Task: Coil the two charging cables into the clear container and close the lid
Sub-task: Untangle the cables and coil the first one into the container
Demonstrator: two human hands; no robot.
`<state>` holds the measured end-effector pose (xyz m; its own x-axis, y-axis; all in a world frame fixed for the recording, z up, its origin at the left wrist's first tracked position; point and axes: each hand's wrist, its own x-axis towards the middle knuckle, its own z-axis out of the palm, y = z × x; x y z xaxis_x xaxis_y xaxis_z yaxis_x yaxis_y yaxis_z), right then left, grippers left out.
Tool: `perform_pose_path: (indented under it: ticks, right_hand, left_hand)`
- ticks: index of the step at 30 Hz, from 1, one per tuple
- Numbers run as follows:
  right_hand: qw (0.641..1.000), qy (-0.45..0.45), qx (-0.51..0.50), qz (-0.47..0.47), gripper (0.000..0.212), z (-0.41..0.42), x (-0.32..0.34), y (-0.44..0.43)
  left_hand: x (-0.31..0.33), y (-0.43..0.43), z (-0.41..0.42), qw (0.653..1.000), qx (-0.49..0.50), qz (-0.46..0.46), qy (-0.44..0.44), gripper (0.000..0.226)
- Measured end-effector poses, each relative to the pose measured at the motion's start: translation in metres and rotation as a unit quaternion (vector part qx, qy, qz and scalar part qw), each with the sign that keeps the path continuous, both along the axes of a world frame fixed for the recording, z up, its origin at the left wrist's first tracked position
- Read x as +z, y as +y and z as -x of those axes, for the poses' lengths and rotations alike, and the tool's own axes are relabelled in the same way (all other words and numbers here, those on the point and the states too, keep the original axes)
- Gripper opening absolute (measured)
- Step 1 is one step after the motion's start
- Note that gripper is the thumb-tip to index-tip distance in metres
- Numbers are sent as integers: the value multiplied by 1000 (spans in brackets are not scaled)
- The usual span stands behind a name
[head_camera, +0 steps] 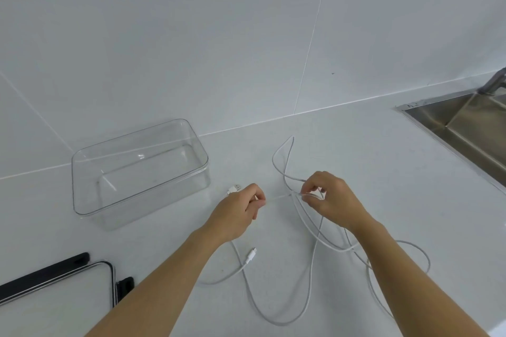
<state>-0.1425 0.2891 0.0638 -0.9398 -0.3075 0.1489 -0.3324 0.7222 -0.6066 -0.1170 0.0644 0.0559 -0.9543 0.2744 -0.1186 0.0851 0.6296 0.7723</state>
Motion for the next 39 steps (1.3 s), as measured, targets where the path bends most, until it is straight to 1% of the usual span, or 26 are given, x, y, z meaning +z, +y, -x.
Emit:
perform_pose_path:
  ticks: [1,3,4,6,8,9,10,11,12,13,14,15,16,18,20,22,24,27,29,32,34,36,39]
  right_hand:
    - [999,-9,11,-33,9,1,-2,3]
    - [996,10,11,-93,13,2,-7,5]
    - [994,25,1,-108,16,2,-8,4]
    - [993,46,-27,-109,19,0,-8,1]
    - [992,52,-34,-108,17,0,-9,-1]
    - [993,46,-30,-108,13,0,-9,-1]
    - [994,30,-27,-99,8,0,-8,-2]
    - [996,5,-27,-79,5,0,-8,-3]
    - [998,-17,-30,-52,5,0,-7,-4]
    - [999,-28,-34,-24,5,0,-6,-4]
    - [999,-30,-35,-3,4,-1,-4,-5]
    - [999,-32,-33,10,4,-2,-2,-6]
    - [999,-35,-28,18,3,-3,-1,-7]
    - [999,-47,-15,20,4,-3,2,-8]
    - [998,-63,-10,18,5,-2,5,-8]
    - [996,-85,-13,24,9,-1,8,-5]
    - [994,-103,-19,24,15,1,12,1]
    - [991,-126,-28,34,16,5,16,15]
    - [987,-133,-37,77,16,6,20,24]
    - [965,-144,-39,216,21,6,27,31]
    - [932,-157,-42,323,19,6,27,33]
    - [891,-169,-52,417,18,6,25,34]
    - [838,-157,-71,518,21,8,25,32]
  left_hand:
    - [0,2,0,1000,0,-4,-1,13]
    - [1,7,-1,1000,-1,-15,-6,13]
    - [2,9,-1,1000,-1,-23,-9,13]
    - [3,13,-1,999,6,-41,-16,13]
    - [3,16,0,999,10,-41,-17,12]
    - [0,17,0,1000,10,-8,6,12]
    - [-4,18,1,997,15,56,56,11]
    - [-7,20,1,986,34,124,111,13]
    - [-8,23,-1,972,58,162,161,21]
    - [-8,26,-4,967,83,156,182,29]
    - [-3,31,-9,972,102,126,170,36]
    - [0,37,-12,980,111,99,128,41]
    - [3,43,-15,986,102,109,74,45]
    - [4,55,-19,984,71,159,22,45]
    - [0,59,-17,986,88,143,2,34]
    - [-3,58,-12,985,144,88,-34,33]
    - [-4,49,-6,975,214,39,-48,30]
    - [-6,30,-2,962,265,62,-26,22]
    - [-11,19,0,959,276,63,-13,23]
    - [-19,10,2,959,283,25,-9,25]
    - [-22,7,2,958,287,-4,-29,31]
    - [-25,7,1,953,296,-34,-57,29]
    - [-27,5,-2,949,293,-57,-101,22]
